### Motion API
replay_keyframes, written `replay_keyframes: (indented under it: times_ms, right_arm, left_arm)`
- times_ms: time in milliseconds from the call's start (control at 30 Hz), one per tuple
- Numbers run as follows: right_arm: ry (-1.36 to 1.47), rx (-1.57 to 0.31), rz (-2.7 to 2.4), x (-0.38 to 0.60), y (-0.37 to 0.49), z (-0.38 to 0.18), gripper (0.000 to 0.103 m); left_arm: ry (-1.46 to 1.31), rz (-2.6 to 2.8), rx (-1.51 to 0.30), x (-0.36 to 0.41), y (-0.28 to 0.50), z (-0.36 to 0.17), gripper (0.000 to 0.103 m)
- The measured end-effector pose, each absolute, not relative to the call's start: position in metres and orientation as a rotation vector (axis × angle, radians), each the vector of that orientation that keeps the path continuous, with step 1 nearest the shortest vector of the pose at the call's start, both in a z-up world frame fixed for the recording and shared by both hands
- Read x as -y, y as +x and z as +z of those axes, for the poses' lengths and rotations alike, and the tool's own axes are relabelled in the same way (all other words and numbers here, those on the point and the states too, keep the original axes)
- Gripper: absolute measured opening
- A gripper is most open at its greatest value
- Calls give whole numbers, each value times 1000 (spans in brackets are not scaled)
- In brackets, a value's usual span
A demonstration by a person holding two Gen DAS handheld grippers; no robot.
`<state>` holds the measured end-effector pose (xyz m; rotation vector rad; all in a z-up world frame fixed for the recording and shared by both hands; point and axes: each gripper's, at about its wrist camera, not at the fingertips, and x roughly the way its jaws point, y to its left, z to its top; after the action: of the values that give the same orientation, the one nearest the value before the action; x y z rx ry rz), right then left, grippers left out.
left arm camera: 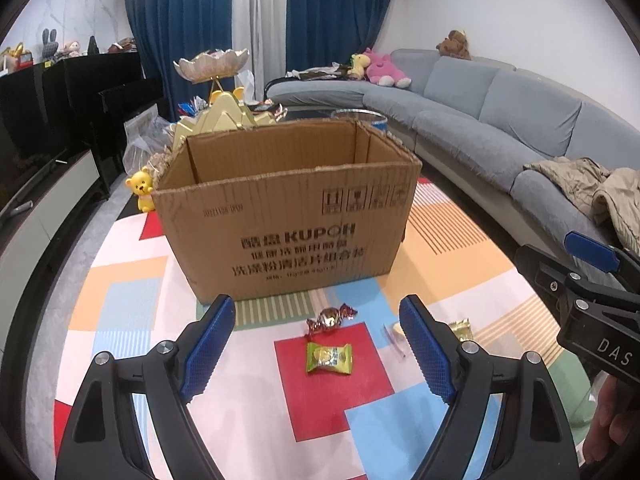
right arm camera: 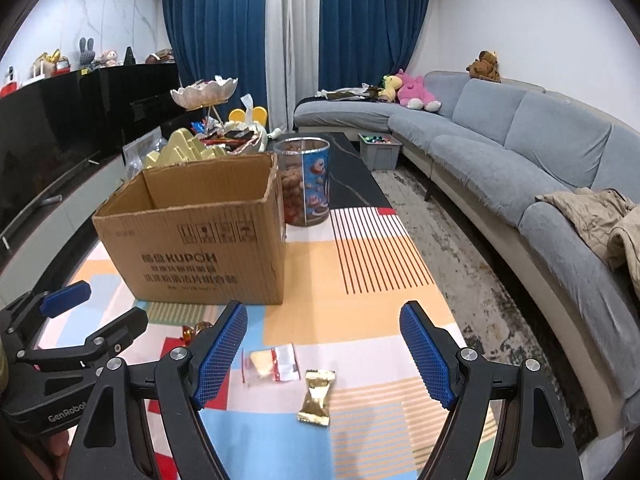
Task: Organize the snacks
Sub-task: 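Move both tools back from the box toward the remaining snacks, then close the left tool on the green candy while the right tool grasps the gold foil candy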
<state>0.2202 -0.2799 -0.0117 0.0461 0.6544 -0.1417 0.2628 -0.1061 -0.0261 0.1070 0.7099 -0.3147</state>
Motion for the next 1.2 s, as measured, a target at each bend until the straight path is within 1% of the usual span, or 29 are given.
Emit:
replay_keyframes:
  times_ms: [33, 200, 367, 1200]
  right_arm:
    - [47, -660, -142, 280, 220, -15, 80]
    - [57, -687, -144, 281, 218, -28, 80]
    - [64, -717, -152, 283, 218, -41, 80]
    - [78, -848, -179, 284, 229, -98, 80]
  left_arm:
    - [109, -318, -716, 107, 263, -29, 90]
    - [123, -324, -739, 109, 262, -42, 91]
    - [136, -324, -748, 110, 262, -52, 95]
    - [179, -338, -856, 117, 284, -107, 95]
